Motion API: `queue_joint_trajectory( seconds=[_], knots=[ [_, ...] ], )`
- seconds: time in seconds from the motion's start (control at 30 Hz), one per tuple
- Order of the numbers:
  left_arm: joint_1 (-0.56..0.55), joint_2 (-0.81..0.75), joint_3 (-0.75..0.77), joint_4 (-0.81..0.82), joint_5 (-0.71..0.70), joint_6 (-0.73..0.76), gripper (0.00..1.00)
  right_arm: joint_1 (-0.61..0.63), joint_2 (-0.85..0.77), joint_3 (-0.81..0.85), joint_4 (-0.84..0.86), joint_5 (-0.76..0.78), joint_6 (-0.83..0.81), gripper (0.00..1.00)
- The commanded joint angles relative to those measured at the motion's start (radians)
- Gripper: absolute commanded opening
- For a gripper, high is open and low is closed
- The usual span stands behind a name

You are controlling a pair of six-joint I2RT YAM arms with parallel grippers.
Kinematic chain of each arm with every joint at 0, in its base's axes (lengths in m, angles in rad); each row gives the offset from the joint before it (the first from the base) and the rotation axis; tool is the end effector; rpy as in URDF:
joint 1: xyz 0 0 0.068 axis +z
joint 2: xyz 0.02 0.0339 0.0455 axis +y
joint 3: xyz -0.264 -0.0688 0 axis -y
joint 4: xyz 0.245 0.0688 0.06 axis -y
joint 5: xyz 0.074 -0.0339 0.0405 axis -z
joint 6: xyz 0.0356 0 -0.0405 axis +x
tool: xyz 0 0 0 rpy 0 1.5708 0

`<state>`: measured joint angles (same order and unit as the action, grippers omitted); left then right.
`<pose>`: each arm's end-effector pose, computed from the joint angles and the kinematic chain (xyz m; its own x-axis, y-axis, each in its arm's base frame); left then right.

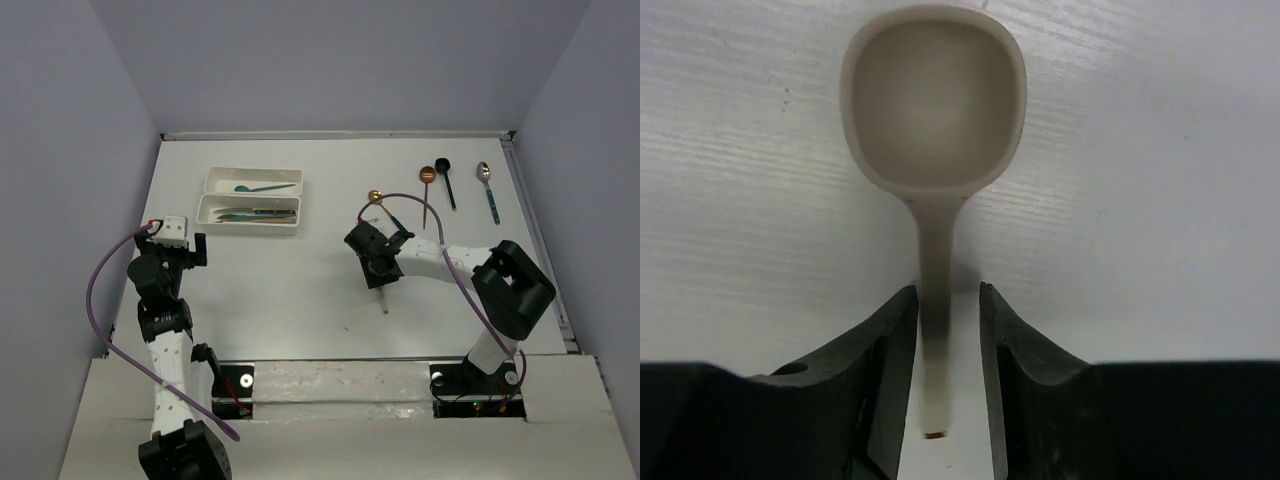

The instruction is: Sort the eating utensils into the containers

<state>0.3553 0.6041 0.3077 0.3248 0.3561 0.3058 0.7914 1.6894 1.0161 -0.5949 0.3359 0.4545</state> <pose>0.1561 0.0447 0.2523 0.0256 0.3105 -0.9502 -0.0074 0.9506 0.3104 0.2278 0.2139 0.1671 -0.8673 -0.2881 -0.4059 -0.2468 0.9571 -0.1519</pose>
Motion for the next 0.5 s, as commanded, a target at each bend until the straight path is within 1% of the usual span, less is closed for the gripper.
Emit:
queue_joint_trajectory(
  seconds=[0.0,0.03,0.1,0.13,0.17,0.27,0.3,0.33,0.4,0.43,0.47],
  knots=[
    [0.007,-0.017,-0.004,0.057,0.012,0.009,0.99,-0.008,-0.007,0.012,0.070,0.014,-0.057,0.29],
    [0.007,-0.015,-0.004,0.057,0.012,0.009,0.99,-0.008,-0.010,0.015,0.070,0.012,-0.071,0.16],
    [0.005,-0.010,-0.002,0.057,0.012,0.010,0.99,-0.008,-0.019,0.035,0.072,0.011,-0.126,0.08],
    [0.005,-0.010,-0.002,0.059,0.012,0.009,0.99,-0.008,-0.031,0.045,0.073,0.014,-0.149,0.00],
    [0.007,-0.009,-0.002,0.057,0.012,0.009,0.99,0.006,-0.036,0.059,0.073,0.021,-0.181,0.00],
    [0.007,0.002,-0.002,0.060,0.014,0.009,0.99,0.064,-0.021,0.189,0.081,0.122,-0.341,0.00],
    [0.007,0.002,-0.001,0.062,0.012,0.010,0.99,0.084,-0.010,0.281,0.124,0.218,-0.467,0.00],
    [0.007,0.003,-0.001,0.062,0.011,0.009,0.99,0.112,0.006,0.324,0.165,0.265,-0.544,0.00],
    [0.005,-0.001,-0.002,0.062,0.006,0.006,0.99,0.112,0.062,0.415,0.283,0.307,-0.690,0.00],
    [0.005,-0.004,-0.002,0.063,0.003,0.006,0.99,0.112,0.085,0.493,0.434,0.283,-0.832,0.00],
    [0.007,-0.004,-0.004,0.063,0.001,0.006,0.99,0.112,0.143,0.521,0.533,0.243,-1.005,0.00]
  ],
)
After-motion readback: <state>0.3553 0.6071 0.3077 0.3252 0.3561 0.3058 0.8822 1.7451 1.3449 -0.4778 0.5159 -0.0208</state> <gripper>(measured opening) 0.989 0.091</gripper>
